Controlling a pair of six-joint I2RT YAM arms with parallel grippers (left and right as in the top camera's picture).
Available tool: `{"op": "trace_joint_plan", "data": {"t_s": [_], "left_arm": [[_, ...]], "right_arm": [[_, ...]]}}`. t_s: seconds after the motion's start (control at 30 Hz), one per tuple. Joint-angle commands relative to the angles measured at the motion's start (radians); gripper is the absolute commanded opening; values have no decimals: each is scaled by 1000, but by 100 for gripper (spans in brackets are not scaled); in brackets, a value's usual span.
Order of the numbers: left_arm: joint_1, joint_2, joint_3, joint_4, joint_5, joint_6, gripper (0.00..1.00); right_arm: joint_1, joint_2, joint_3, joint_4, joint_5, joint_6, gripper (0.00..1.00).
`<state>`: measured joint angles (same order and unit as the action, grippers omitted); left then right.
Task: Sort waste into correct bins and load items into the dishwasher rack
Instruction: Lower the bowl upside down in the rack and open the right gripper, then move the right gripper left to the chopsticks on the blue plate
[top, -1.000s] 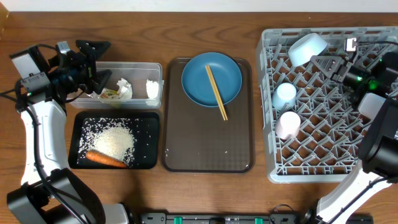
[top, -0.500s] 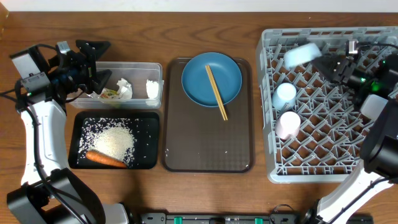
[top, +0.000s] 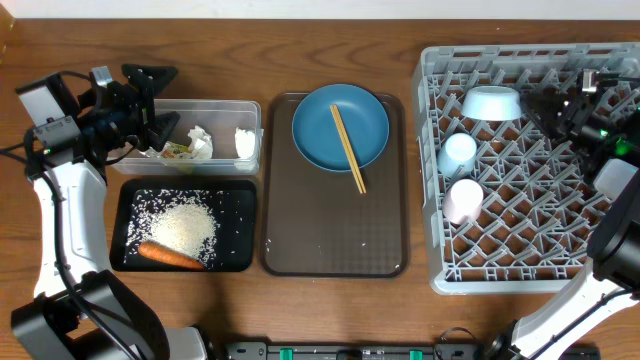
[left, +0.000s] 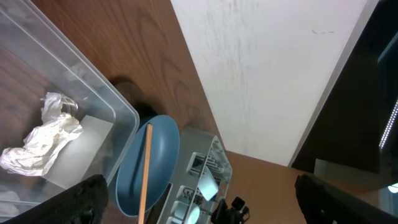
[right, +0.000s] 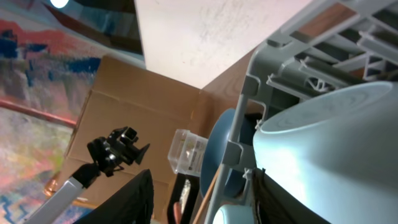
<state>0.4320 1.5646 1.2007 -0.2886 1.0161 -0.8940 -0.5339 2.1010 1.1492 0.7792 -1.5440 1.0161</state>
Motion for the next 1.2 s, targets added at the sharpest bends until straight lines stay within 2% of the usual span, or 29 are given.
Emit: {"op": "trace_joint_plan", "data": {"t_s": [0.0, 0.17, 0.23, 0.33, 0.43, 0.57, 0.67, 1.03, 1.17], "left_arm": [[3, 1, -4, -2, 12, 2, 98], [3, 1, -4, -2, 12, 2, 98], [3, 1, -4, -2, 12, 2, 98], [3, 1, -4, -2, 12, 2, 98], [3, 1, -4, -2, 12, 2, 98], [3, 1, -4, -2, 12, 2, 98], [3, 1, -4, -2, 12, 2, 98], [3, 1, -4, -2, 12, 2, 98], [3, 1, -4, -2, 12, 2, 98]], "right_arm": [[-3, -19, -3, 100, -14, 120, 49], [-3, -39, 8, 550, -14, 458, 49], [-1, -39, 10, 687, -14, 551, 49], [11, -39, 10, 785, -13, 621, 50], [27, -39, 10, 778, 3, 629, 53], [39, -39, 11, 697, 68, 593, 54], [39, -39, 24, 588, 133, 500, 52], [96, -39, 185, -13, 293, -86, 53], [145, -39, 265, -317, 438, -251, 52]]}}
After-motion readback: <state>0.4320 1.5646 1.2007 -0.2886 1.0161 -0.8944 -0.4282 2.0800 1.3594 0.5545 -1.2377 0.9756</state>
